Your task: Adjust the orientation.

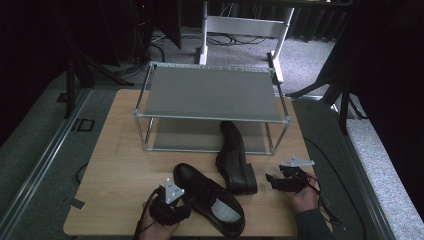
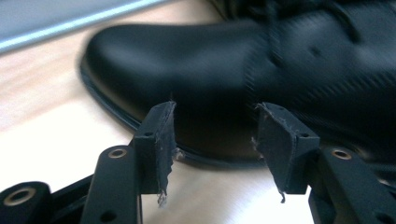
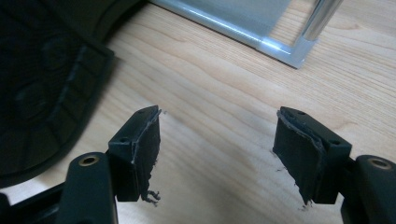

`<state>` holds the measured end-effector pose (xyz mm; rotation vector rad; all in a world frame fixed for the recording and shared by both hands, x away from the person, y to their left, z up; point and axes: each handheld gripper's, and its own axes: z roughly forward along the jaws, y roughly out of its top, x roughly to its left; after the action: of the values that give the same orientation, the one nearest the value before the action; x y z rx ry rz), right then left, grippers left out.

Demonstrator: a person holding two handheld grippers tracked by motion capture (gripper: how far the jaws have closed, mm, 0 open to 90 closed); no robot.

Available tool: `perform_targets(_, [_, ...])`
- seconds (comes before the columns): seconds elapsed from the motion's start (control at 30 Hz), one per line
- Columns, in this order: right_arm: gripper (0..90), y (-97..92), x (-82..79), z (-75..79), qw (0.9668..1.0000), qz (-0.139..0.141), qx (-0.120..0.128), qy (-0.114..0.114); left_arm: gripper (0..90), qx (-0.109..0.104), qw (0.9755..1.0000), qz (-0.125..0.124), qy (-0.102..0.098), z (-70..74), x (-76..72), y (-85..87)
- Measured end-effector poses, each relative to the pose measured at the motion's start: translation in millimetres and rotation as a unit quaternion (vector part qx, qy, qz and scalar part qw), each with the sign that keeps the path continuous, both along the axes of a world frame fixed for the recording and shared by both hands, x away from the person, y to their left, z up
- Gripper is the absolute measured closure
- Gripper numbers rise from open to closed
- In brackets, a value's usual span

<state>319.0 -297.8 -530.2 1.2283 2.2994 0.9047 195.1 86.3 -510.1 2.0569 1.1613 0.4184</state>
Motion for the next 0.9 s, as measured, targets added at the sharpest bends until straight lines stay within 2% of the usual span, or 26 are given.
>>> perform_targets(0.17, [33.1,4.6,-12.1,11.0,0.9996,0.016,0.02,-0.009,55.6,0.005,0.9994,-0.033,0.013,-8.6,-18.1,-14.6])
perform_targets(0.23, [33.4,9.0,-16.9,17.9,0.9991,0.026,0.03,-0.016,57.3,0.006,0.9989,-0.041,0.02,-10.7,-20.3,-17.4])
perform_targets(0.27, [33.4,12.5,-19.5,22.6,0.9986,0.033,0.035,-0.022,58.7,0.012,0.998,-0.056,0.028,-15.2,-24.1,-22.6])
perform_targets(0.37, [33.4,20.0,-23.7,32.8,0.9974,0.048,0.04,-0.035,60.1,0.017,0.9969,-0.065,0.04,-25.4,-27.2,-28.2])
perform_targets(0.47, [34.2,26.8,-27.3,42.2,0.9956,0.062,0.056,-0.043,60.1,0.012,0.9962,-0.069,0.051,-34.1,-25.6,-32.8])
perform_targets(0.6, [34.3,36.2,-27.3,48.2,0.9919,0.082,0.089,-0.038,60.9,0.011,0.9959,-0.072,0.053,-35.2,-23.2,-34.0])
perform_targets(0.67, [34.3,39.4,-26.2,47.8,0.9914,0.086,0.092,-0.035,61.7,0.008,0.996,-0.071,0.054,-35.4,-21.4,-33.6])
perform_targets(0.7, [34.9,47.7,-23.1,44.9,0.9909,0.094,0.092,-0.028,62.1,0.009,0.996,-0.07,0.054,-35.4,-20.1,-34.0])
perform_targets(0.8, [35.5,57.8,-19.1,40.5,0.9918,0.098,0.078,-0.025,61.7,0.01,0.9965,-0.066,0.051,-35.8,-16.0,-36.8])
perform_targets(0.9, [36.2,59.6,-16.8,40.1,0.9916,0.101,0.077,-0.024,60.5,0.01,0.9966,-0.065,0.05,-35.9,-13.7,-39.5])
